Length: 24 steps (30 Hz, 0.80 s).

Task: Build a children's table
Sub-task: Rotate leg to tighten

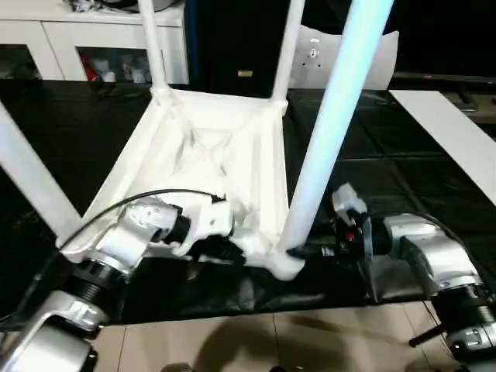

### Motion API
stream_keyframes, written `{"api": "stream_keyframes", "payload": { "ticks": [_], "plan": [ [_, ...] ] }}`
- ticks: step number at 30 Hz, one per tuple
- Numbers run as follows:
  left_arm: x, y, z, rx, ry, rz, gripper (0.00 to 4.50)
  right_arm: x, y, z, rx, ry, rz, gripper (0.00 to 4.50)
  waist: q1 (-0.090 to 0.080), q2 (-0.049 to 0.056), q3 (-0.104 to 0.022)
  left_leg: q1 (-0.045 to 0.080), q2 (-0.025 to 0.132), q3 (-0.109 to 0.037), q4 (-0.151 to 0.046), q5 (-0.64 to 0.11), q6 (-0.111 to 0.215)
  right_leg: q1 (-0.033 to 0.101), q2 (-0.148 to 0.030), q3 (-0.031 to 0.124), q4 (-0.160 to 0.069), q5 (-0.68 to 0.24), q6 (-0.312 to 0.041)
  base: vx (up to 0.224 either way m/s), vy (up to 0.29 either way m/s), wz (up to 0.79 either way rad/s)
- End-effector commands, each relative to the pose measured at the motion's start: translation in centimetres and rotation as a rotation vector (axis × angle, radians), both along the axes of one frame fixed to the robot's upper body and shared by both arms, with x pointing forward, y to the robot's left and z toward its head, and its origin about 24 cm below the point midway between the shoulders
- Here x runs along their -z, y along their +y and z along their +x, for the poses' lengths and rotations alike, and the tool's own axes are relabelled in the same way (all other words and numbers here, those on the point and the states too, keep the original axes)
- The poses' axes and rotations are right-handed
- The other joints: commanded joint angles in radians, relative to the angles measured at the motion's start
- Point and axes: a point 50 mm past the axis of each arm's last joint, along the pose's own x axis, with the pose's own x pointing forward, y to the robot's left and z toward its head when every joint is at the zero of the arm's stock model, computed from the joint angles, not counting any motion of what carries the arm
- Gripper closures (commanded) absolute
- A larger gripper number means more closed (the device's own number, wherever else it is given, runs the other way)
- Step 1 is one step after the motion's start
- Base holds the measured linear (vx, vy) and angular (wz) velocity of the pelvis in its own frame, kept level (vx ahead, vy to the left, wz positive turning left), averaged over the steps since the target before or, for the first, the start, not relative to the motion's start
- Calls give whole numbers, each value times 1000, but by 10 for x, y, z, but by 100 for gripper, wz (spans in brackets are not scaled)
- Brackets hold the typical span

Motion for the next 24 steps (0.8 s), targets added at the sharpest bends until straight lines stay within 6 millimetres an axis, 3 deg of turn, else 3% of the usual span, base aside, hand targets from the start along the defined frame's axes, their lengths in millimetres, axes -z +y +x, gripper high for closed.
{"api": "stream_keyframes", "payload": {
  "ticks": [1,2,4,5,6,8,9,10,12,15,18,23,24],
  "plan": [
    [-8,-44,-2,-14,-40,-115,450,-3,27,13,121,6,11,253,-16,-4,-58,-10,12,-5,-62,-223,0,56,-64,31,-110,-639,4,0,0,0],
    [-9,-48,0,-50,-46,-122,450,-1,31,16,172,21,6,254,-22,-4,-59,-10,8,-6,-60,-228,0,56,-64,25,-118,-660,25,0,0,0],
    [-11,-57,6,-141,-62,-133,450,3,41,22,271,27,-29,254,-51,4,-61,-14,8,-12,-52,-255,3,58,-64,7,-131,-674,59,0,0,0],
    [-12,-61,9,-188,-72,-135,450,6,46,26,341,40,-43,254,-61,4,-61,-13,11,-15,-54,-264,6,57,-65,3,-135,-665,57,0,0,0],
    [-13,-64,13,-228,-84,-131,450,8,52,31,414,57,-48,254,-77,14,-65,-13,19,-23,-55,-281,7,65,-67,-8,-137,-634,48,0,0,0],
    [-14,-68,18,-278,-107,-130,450,10,59,34,465,49,-46,254,-93,14,-68,-22,23,-28,-60,-298,20,76,-70,-13,-136,-583,44,0,0,0],
    [-15,-69,19,-287,-114,-133,450,9,62,35,470,40,-47,254,-96,16,-68,-17,27,-25,-62,-290,28,69,-73,-10,-135,-550,24,0,0,0],
    [-16,-71,20,-305,-126,-139,450,8,66,36,476,21,-50,254,-95,16,-67,-14,27,-23,-61,-288,28,65,-75,-9,-132,-532,6,0,0,0],
    [-17,-72,20,-300,-129,-139,450,3,69,36,454,-49,-40,200,-91,16,-68,-12,24,-19,-62,-279,31,64,-77,-4,-128,-515,-10,0,0,0],
    [-15,-68,19,-296,-137,-121,450,-2,66,35,439,-59,14,165,-82,16,-72,-20,29,-17,-67,-214,45,69,-76,12,-109,-429,-51,0,0,0],
    [-13,-58,16,-252,-149,-95,450,-5,48,29,369,-124,27,138,-68,16,-72,-15,30,-9,-66,-188,61,64,-76,19,-106,-402,-72,0,0,0],
    [-10,-47,12,-166,-157,-73,450,-2,25,18,237,-138,-9,98,-44,14,-77,-20,33,-6,-66,-128,89,71,-73,26,-88,-332,-94,0,0,0],
    [-8,-42,12,-145,-151,-58,450,-3,13,15,200,-140,-24,92,-38,17,-78,-21,34,-5,-65,-112,93,71,-72,27,-84,-315,-98,0,0,0]
  ]
}}
